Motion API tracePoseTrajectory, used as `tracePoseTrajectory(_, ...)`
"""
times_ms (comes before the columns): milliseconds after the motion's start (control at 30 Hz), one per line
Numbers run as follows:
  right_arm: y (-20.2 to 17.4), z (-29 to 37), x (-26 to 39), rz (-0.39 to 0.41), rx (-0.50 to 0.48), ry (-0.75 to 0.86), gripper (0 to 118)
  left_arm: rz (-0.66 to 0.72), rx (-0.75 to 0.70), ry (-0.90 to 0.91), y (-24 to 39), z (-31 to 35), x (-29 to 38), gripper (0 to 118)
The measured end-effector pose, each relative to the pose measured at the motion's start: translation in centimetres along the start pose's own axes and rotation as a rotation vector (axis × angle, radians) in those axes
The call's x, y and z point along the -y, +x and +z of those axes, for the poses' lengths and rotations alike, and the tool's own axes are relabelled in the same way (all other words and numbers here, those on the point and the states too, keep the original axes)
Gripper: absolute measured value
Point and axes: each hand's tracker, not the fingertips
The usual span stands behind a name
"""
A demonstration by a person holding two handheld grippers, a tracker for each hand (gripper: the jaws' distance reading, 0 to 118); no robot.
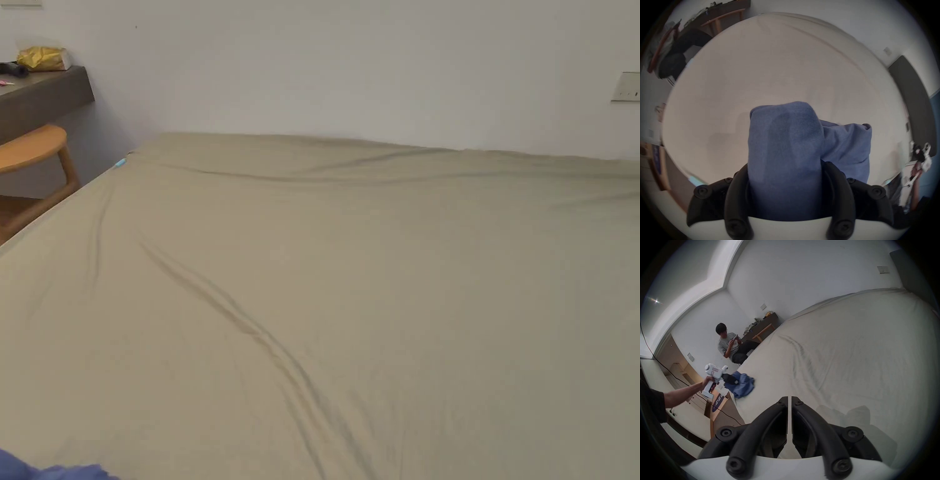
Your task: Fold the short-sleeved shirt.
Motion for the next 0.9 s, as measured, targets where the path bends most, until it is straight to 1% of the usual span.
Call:
tracePoseTrajectory(67, 0.0, 0.8, 0.0, 0.005, 0.026, -0.013, 6, -0.058, -0.127, -0.037, -2.0, 1.1, -0.1, 52)
tracePoseTrajectory(100, 0.1, 1.2, 0.2, 0.017, 0.039, -0.029, 6, -0.047, -0.151, -0.052, -3.0, 1.4, -0.2, 52)
tracePoseTrajectory(167, 0.1, 2.0, 1.0, 0.038, 0.081, -0.037, 6, 0.097, -0.115, -0.045, -4.8, 1.7, 0.6, 52)
tracePoseTrajectory(200, 0.6, 2.3, 1.5, 0.03, 0.08, -0.039, 6, 0.159, -0.094, -0.03, -5.3, 1.4, 1.2, 53)
tracePoseTrajectory(267, 1.0, 2.8, 2.3, 0.009, 0.11, -0.065, 6, 0.197, -0.045, -0.005, -5.6, 0.7, 2.4, 54)
tracePoseTrajectory(333, 1.1, 3.4, 2.6, 0.009, 0.129, -0.075, 6, 0.211, -0.052, 0.043, -5.1, 0.8, 2.8, 66)
tracePoseTrajectory(400, 1.1, 3.9, 2.8, 0.012, 0.138, -0.078, 6, 0.191, -0.132, 0.054, -3.9, 1.3, 3.2, 83)
tracePoseTrajectory(433, 1.1, 4.2, 2.8, 0.013, 0.139, -0.078, 6, 0.167, -0.188, 0.045, -4.0, 1.6, 2.7, 86)
tracePoseTrajectory(467, 1.0, 4.5, 2.6, 0.018, 0.143, -0.076, 6, 0.13, -0.214, 0.047, -3.3, 2.3, 2.7, 86)
tracePoseTrajectory(533, 0.6, 5.2, 2.0, 0.041, 0.155, -0.068, 6, 0.1, -0.234, 0.081, -2.0, 4.5, 2.6, 86)
tracePoseTrajectory(567, 0.3, 5.7, 1.5, 0.066, 0.16, -0.06, 6, 0.105, -0.25, 0.137, -2.3, 5.8, 2.1, 86)
tracePoseTrajectory(633, -0.4, 7.0, 0.4, 0.116, 0.181, -0.035, 6, 0.135, -0.321, 0.274, -0.3, 9.8, 1.7, 86)
tracePoseTrajectory(700, -1.2, 8.4, -1.0, 0.166, 0.209, -0.009, 6, 0.093, -0.45, 0.522, 3.7, 14.8, 2.2, 87)
tracePoseTrajectory(733, -1.9, 9.1, -2.0, 0.202, 0.267, -0.005, 6, 0.039, -0.457, 0.63, 6.6, 17.3, 2.7, 90)
tracePoseTrajectory(767, -2.7, 9.8, -2.9, 0.254, 0.345, 0.009, 6, -0.005, -0.438, 0.713, 9.5, 19.4, 3.5, 95)
tracePoseTrajectory(800, -3.5, 10.5, -3.6, 0.294, 0.413, 0.066, 6, -0.03, -0.422, 0.794, 12.1, 21.0, 4.1, 96)
tracePoseTrajectory(833, -4.2, 11.4, -4.4, 0.306, 0.466, 0.124, 6, -0.045, -0.388, 0.849, 14.4, 21.9, 5.0, 97)
tracePoseTrajectory(900, -5.4, 13.0, -6.2, 0.323, 0.469, 0.189, 6, -0.067, -0.347, 0.947, 19.5, 23.7, 6.6, 97)
